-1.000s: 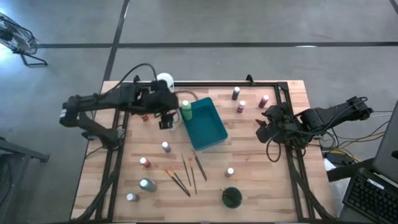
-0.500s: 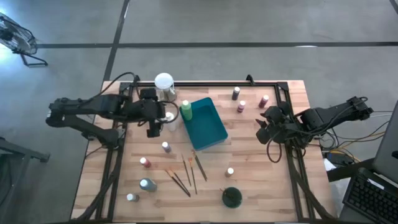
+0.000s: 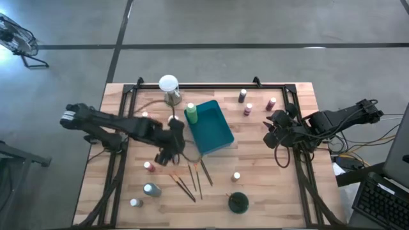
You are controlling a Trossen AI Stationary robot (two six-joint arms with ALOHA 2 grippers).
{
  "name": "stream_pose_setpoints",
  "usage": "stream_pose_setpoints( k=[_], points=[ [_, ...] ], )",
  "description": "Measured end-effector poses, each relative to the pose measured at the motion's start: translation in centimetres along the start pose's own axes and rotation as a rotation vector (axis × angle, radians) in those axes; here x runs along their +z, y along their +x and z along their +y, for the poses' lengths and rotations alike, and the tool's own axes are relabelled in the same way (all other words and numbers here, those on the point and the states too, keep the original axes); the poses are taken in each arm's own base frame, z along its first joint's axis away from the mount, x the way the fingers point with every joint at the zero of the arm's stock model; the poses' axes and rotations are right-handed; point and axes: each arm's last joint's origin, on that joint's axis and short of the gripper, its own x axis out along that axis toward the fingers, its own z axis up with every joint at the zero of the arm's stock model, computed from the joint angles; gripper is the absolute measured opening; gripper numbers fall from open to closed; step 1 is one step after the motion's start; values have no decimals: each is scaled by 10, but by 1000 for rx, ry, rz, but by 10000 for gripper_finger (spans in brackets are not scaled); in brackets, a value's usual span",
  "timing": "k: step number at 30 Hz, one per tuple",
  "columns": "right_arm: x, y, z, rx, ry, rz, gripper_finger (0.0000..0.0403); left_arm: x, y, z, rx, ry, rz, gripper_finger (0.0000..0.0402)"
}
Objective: Pick & Place Paint Supplies
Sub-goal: Put the blue paint bottle into the blue bin
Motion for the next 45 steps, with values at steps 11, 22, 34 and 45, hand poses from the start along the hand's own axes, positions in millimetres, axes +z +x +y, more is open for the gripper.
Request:
stream_pose_setpoints(
  k=[11,22,34,45],
  points=[
    [0,0,0,-2,2,-6,71,12,21,-46,-92,48,104,305],
    [1,0,0,-13,9,-24,67,12,30,-55,-181,28,156,305],
    [1,0,0,-14,-9,-25,101,16,37,-58,-169,-85,113,305],
    [1,0,0,-14,-20,-25,96,22,19,-49,-169,-180,155,305]
  ],
)
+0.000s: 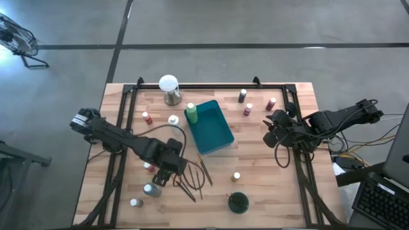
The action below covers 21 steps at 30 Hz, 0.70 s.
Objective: Pick & Place Paint Supplies
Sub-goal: Put the blue paint bottle into the blue bin
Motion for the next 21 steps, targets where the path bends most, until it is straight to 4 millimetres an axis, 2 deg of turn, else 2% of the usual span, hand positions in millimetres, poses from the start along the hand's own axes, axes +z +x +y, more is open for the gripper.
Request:
stream_pose_setpoints(
  k=[4,8,12,21],
  points=[
    [0,0,0,0,0,0,81,4,-50,6,0,-153,-70,305],
    [0,0,0,1,1,-1,67,3,-85,-5,-30,-224,-113,305],
    [0,0,0,2,3,-2,58,1,-96,-24,-40,-237,-123,304],
    [2,0,1,-15,51,-36,74,-14,-97,-62,-68,-364,-17,297]
  ],
)
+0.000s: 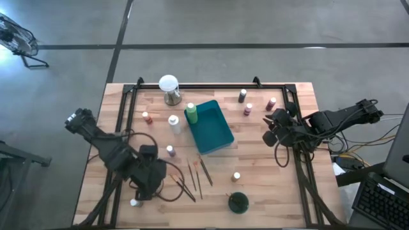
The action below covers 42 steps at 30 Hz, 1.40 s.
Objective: Pick & Place Paint Supplies
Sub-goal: Put the blue paint bottle into the blue bin
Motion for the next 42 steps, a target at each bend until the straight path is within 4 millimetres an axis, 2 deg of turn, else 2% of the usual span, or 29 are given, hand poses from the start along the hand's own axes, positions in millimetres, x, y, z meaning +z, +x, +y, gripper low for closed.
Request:
stream_pose_setpoints(
  k=[8,24,36,42],
  points=[
    [3,0,2,5,22,-28,105,-17,1,-18,-15,-76,24,296],
    [4,0,3,10,34,-38,149,-33,46,-25,-14,-113,123,296],
    [4,0,3,12,32,-39,162,-38,62,-23,6,-129,137,296],
    [4,0,3,11,18,-40,147,-38,62,-23,7,-129,136,296]
  ],
)
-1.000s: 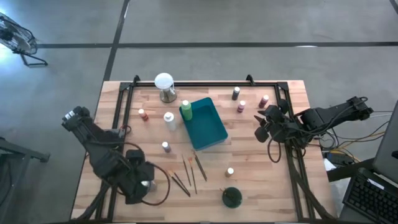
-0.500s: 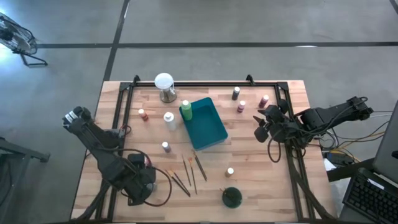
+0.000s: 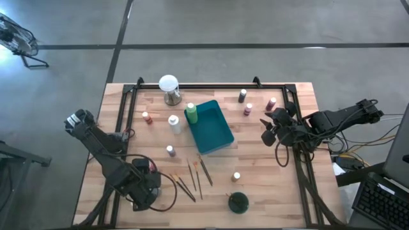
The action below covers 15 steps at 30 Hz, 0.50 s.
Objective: Pick & Place Paint Supplies
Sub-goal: Put the blue paint bottle into the blue bin
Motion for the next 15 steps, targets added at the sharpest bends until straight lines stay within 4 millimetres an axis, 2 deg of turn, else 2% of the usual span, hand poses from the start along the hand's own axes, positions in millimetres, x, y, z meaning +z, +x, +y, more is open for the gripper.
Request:
stream_pose_setpoints(
  k=[15],
  points=[
    [0,0,0,1,-31,-1,90,0,12,0,-10,16,-13,227]
  ],
)
